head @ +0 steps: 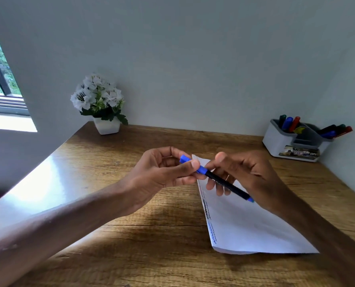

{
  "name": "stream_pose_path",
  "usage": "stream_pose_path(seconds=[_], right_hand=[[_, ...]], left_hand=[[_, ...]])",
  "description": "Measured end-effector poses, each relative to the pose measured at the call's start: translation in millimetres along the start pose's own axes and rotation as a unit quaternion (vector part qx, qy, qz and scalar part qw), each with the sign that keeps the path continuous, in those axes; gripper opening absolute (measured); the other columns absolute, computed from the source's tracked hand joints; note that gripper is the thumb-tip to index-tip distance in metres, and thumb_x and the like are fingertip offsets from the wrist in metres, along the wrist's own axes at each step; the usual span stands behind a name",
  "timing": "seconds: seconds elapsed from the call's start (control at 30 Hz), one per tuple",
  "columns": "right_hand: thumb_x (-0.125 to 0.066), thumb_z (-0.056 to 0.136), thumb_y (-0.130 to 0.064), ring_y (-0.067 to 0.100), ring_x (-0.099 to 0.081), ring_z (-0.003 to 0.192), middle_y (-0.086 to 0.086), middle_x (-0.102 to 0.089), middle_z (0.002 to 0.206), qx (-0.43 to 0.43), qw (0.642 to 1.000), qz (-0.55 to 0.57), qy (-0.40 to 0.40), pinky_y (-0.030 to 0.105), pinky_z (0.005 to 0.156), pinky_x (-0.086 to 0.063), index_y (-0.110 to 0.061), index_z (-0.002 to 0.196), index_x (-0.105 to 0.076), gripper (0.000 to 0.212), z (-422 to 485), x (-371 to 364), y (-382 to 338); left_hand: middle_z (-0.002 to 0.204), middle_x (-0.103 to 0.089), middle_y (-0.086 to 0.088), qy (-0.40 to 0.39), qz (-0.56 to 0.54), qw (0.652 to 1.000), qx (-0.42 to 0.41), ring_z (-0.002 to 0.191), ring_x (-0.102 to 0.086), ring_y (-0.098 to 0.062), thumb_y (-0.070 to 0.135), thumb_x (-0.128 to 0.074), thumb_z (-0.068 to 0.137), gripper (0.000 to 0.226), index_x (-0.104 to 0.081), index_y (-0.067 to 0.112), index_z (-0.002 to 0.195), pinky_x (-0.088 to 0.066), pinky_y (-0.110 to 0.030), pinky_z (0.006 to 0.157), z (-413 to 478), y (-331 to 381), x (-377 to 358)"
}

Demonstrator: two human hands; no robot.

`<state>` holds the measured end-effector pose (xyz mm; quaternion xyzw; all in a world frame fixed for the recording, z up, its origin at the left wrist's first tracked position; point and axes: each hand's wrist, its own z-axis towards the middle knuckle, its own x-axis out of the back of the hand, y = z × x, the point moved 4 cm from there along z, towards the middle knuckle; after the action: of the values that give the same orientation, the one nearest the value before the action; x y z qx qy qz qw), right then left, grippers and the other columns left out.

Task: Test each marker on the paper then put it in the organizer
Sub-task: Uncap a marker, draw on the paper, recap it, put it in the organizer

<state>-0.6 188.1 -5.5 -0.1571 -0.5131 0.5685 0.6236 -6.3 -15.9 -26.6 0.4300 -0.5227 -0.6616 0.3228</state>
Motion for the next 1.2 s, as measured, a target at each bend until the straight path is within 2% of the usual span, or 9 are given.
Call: stream_pose_path(seconds=[0.07,0.13,0.27,0.43,0.6,0.73,0.83,1.07,1.2], right_hand=[[-0.071,0.092,-0.027,0.020,-0.070,0.055,0.004,-0.078,0.075,0.007,1.000,-0.029,-0.007,0.040,0.051,-0.059,-0.011,0.102,-0.080,0.021,0,3,-1],[-0.077,0.086,-0.027,0.017,-0.073,0.062,-0.003,-0.079,0.077,0.020,0.995,-0.093,-0.017,0.038,0.053,-0.060,-0.018,0.106,-0.080,0.022,-1,2,-2],[-0.072,0.093,-0.026,0.006,-0.072,0.078,-0.016,-0.077,0.089,0.057,0.980,-0.187,-0.027,0.026,0.060,-0.057,-0.024,0.112,-0.079,0.020,-2,-1,-3],[-0.062,0.099,-0.029,0.014,-0.069,0.088,-0.008,-0.075,0.101,0.099,0.955,-0.275,-0.045,0.036,0.071,-0.053,-0.024,0.126,-0.073,0.029,-2,-7,-5],[-0.058,0.102,-0.031,0.000,-0.055,0.082,-0.012,-0.065,0.093,0.129,0.937,-0.317,-0.076,0.015,0.070,-0.042,-0.019,0.133,-0.068,0.034,-3,-19,-2],[-0.060,0.100,-0.030,0.006,-0.054,0.074,-0.010,-0.065,0.088,0.125,0.932,-0.338,-0.048,0.012,0.061,-0.037,-0.019,0.128,-0.071,0.032,-3,-15,0],[-0.062,0.098,-0.030,0.006,-0.053,0.069,-0.010,-0.069,0.084,0.134,0.924,-0.358,-0.035,0.014,0.056,-0.036,-0.018,0.122,-0.074,0.030,-4,-13,0],[-0.058,0.099,-0.041,0.008,-0.055,0.061,-0.007,-0.070,0.075,0.143,0.923,-0.355,-0.030,0.030,0.048,-0.045,-0.019,0.119,-0.076,0.035,-5,-13,-3],[-0.060,0.099,-0.041,0.006,-0.051,0.057,-0.008,-0.067,0.071,0.145,0.919,-0.364,-0.028,0.026,0.046,-0.041,-0.020,0.118,-0.077,0.032,-5,-14,-3]], left_hand=[[0.101,-0.077,-0.024,0.013,0.011,1.000,-0.015,0.092,-0.078,-0.027,0.011,-0.076,0.081,0.026,-0.065,-0.001,0.100,-0.060,-0.024,0.075,0,-1,-1],[0.097,-0.077,-0.023,0.027,0.034,0.999,-0.029,0.086,-0.078,-0.025,0.011,-0.077,0.081,0.026,-0.064,-0.002,0.099,-0.060,-0.024,0.073,0,-2,-1],[0.092,-0.078,-0.021,0.040,0.085,0.994,-0.056,0.081,-0.078,-0.026,0.015,-0.078,0.082,0.025,-0.063,0.001,0.097,-0.062,-0.027,0.071,0,-8,1],[0.090,-0.077,-0.021,0.031,0.096,0.992,-0.080,0.075,-0.076,-0.026,0.013,-0.078,0.083,0.022,-0.060,0.003,0.091,-0.062,-0.029,0.066,2,-14,1],[0.089,-0.076,-0.022,0.013,0.134,0.985,-0.104,0.071,-0.074,-0.026,0.011,-0.078,0.085,0.020,-0.061,0.002,0.091,-0.062,-0.030,0.062,1,-19,-1],[0.088,-0.076,-0.022,0.008,0.141,0.983,-0.116,0.070,-0.073,-0.027,0.012,-0.077,0.088,0.015,-0.065,0.004,0.091,-0.061,-0.031,0.060,5,-21,0],[0.087,-0.075,-0.022,0.006,0.144,0.982,-0.119,0.068,-0.072,-0.026,0.013,-0.076,0.089,0.015,-0.066,0.003,0.093,-0.059,-0.031,0.057,7,-22,-1],[0.089,-0.074,-0.022,-0.009,0.160,0.978,-0.131,0.068,-0.071,-0.029,0.017,-0.074,0.090,0.022,-0.063,-0.001,0.096,-0.058,-0.032,0.054,7,-23,-2],[0.087,-0.075,-0.019,-0.010,0.167,0.976,-0.138,0.066,-0.071,-0.027,0.017,-0.075,0.090,0.022,-0.063,-0.001,0.094,-0.057,-0.032,0.051,6,-23,-2]])
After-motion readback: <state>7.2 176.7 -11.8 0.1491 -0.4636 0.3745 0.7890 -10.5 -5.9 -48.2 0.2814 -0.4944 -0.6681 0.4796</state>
